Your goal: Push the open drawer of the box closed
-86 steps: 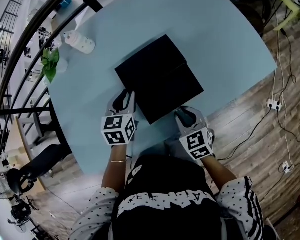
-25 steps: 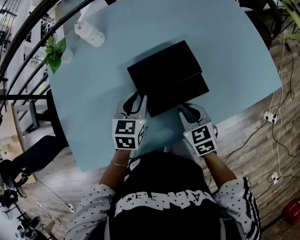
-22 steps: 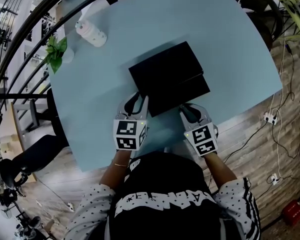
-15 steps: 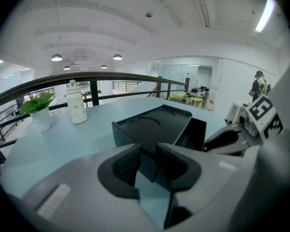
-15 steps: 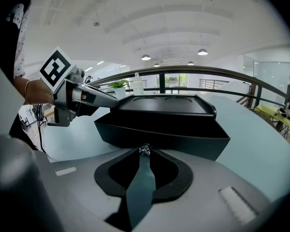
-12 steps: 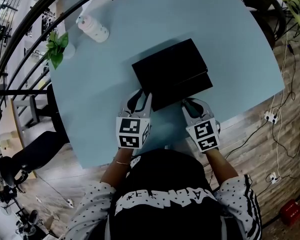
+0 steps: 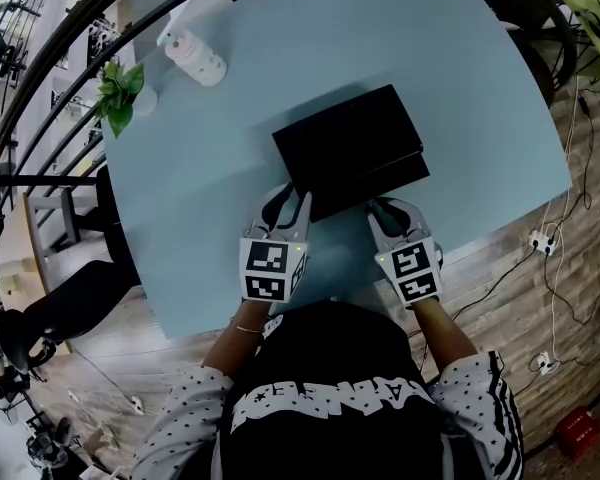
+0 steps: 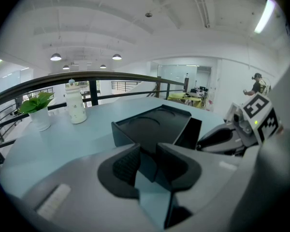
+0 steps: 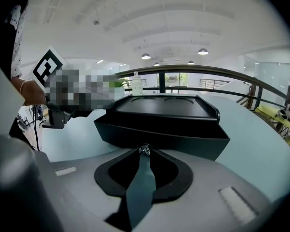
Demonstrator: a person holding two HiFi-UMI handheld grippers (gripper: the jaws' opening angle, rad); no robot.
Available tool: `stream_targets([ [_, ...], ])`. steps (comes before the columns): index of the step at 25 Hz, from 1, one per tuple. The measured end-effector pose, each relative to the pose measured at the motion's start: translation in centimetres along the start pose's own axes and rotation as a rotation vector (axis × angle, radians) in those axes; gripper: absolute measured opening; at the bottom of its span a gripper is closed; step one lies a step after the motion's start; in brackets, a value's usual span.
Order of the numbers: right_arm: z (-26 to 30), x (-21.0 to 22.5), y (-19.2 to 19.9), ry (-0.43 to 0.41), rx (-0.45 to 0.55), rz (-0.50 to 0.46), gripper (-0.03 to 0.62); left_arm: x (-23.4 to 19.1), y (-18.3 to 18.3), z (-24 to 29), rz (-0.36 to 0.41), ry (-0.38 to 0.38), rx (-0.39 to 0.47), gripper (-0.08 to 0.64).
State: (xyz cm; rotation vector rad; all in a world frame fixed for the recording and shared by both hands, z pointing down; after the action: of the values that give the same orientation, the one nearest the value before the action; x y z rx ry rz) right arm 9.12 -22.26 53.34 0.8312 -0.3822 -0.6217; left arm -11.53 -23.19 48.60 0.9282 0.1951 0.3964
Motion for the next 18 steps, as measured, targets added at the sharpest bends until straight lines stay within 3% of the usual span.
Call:
stream_targets([
  [18,1.2,0.5,-1.1,-0.003,-0.008,-0.015,0.071,0.0,0.1,0.0,0.005,-0.002,-0.006,0.000],
])
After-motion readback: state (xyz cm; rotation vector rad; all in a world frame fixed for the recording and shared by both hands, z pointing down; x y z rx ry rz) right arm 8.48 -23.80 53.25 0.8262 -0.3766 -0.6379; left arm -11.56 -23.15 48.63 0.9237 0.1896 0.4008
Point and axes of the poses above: the fingertips, and each gripper's own axes: z forward along the fingers, x to its right, y out of its underside, the point moved 9 cm from there along -z, backward along the fingers, and after that the axes turned 2 degrees about z, right-handed, at the moved point
